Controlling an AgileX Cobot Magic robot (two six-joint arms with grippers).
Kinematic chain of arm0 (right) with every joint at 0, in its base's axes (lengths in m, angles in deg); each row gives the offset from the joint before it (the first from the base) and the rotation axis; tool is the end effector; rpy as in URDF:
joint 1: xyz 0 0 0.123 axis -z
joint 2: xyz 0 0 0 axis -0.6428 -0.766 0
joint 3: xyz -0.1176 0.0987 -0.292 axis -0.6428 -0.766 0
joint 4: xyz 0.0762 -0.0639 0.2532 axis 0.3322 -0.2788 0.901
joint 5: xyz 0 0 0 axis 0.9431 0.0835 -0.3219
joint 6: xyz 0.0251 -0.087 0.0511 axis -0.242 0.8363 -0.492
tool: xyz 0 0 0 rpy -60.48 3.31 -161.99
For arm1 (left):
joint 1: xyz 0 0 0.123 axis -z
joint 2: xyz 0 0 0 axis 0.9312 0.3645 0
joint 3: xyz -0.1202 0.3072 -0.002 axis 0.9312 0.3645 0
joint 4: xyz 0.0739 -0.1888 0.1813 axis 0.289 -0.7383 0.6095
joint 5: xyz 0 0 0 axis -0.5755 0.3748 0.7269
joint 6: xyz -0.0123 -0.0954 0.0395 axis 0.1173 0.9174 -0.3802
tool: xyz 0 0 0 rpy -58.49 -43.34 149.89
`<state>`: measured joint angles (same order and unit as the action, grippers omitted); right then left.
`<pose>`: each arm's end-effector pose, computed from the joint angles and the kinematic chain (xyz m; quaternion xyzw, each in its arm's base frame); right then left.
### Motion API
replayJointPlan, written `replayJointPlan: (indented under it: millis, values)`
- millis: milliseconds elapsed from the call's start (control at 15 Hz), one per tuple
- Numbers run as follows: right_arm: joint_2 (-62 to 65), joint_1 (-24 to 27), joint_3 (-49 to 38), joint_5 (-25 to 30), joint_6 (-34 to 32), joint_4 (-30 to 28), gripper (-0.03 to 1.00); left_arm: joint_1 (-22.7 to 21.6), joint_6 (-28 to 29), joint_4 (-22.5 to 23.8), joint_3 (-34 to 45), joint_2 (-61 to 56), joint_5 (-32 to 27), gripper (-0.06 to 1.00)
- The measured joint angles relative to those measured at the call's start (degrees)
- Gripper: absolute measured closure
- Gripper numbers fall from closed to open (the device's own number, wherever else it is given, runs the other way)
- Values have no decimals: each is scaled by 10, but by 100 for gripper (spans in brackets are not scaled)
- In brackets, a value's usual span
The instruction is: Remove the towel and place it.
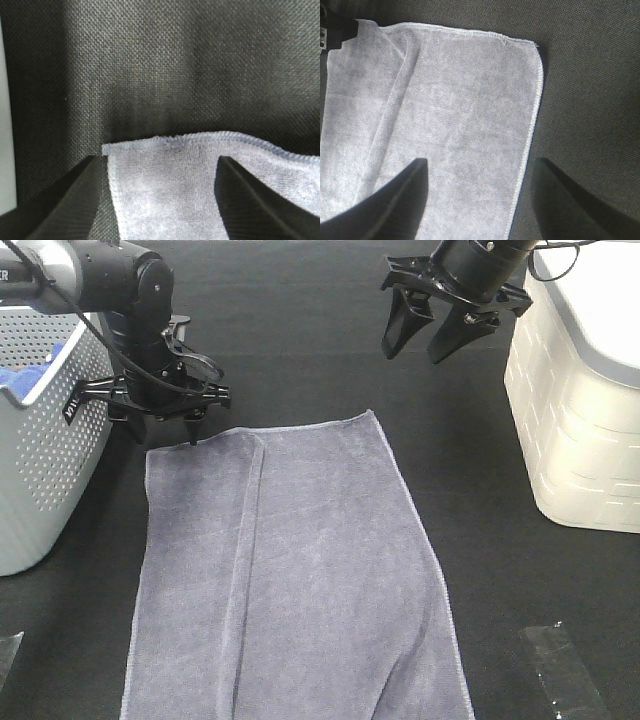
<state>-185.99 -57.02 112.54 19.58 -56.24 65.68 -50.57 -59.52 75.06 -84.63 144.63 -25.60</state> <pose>0.4616 0.1701 0.2810 -0.1627 0.9600 0.1587 0.1638 0.5267 -0.1584 0.1302 -0.0375 0.9907 0.0178 0.1294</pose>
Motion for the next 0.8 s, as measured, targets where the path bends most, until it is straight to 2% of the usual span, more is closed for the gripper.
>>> replayJointPlan:
  millis: [200,333,467,667,800]
  values:
    - [0,0,0,0,1,0,39,-6,0,-5,0,19,-2,32]
    - [0,0,0,0,1,0,39,-6,0,-10,0,23,-1,36]
    - [0,0,0,-1,1,0,39,-6,0,-18,-4,30,-3,47]
    - [0,0,0,-1,1,0,39,-6,-5,-17,-7,32,-6,87]
    - [0,0,0,-1,1,0,39,-6,-10,-16,-17,34,-17,93]
